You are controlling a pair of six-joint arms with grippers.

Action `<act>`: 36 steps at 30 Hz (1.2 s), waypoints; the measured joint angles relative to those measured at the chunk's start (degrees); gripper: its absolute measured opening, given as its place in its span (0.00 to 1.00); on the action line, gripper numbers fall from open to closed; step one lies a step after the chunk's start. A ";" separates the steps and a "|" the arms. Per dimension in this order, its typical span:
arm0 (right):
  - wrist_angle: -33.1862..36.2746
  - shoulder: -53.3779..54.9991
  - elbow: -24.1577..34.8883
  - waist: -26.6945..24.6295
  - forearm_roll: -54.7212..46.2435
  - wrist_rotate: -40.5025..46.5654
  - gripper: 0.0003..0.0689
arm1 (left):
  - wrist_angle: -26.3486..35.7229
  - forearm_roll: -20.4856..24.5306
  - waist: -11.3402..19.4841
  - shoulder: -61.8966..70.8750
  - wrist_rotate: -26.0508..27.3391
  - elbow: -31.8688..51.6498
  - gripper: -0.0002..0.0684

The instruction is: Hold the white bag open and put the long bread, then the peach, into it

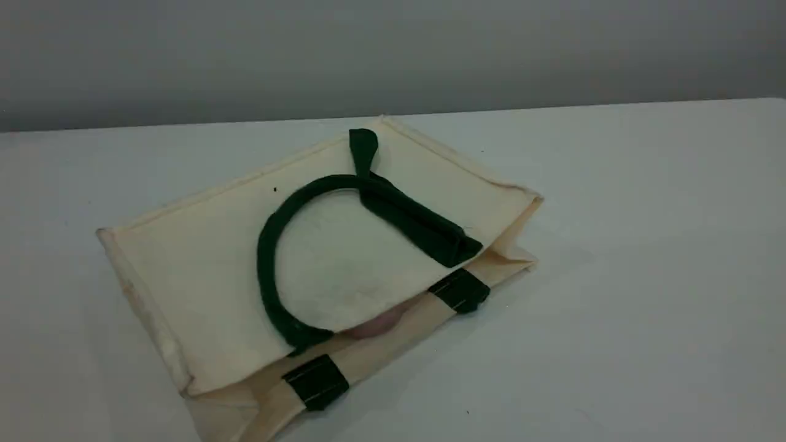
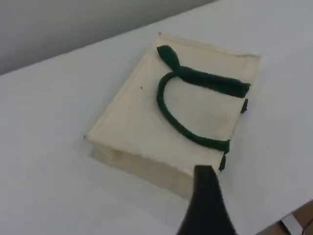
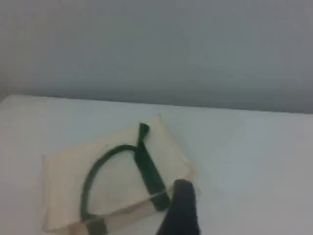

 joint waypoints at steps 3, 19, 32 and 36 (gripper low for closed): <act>0.00 -3.22 4.32 0.00 -2.82 0.00 0.84 | 0.00 -0.06 0.00 -4.23 -0.14 3.67 0.69; -7.05 -8.93 27.31 0.00 -13.75 0.15 0.84 | -8.02 1.59 0.00 -9.11 -0.47 23.32 0.69; -7.65 -8.93 29.69 0.00 -14.50 0.37 0.84 | -8.20 11.47 0.00 -9.06 -12.71 24.42 0.69; -7.60 -8.93 29.69 0.00 -14.40 0.37 0.84 | -8.20 12.88 0.00 -9.06 -13.84 24.42 0.67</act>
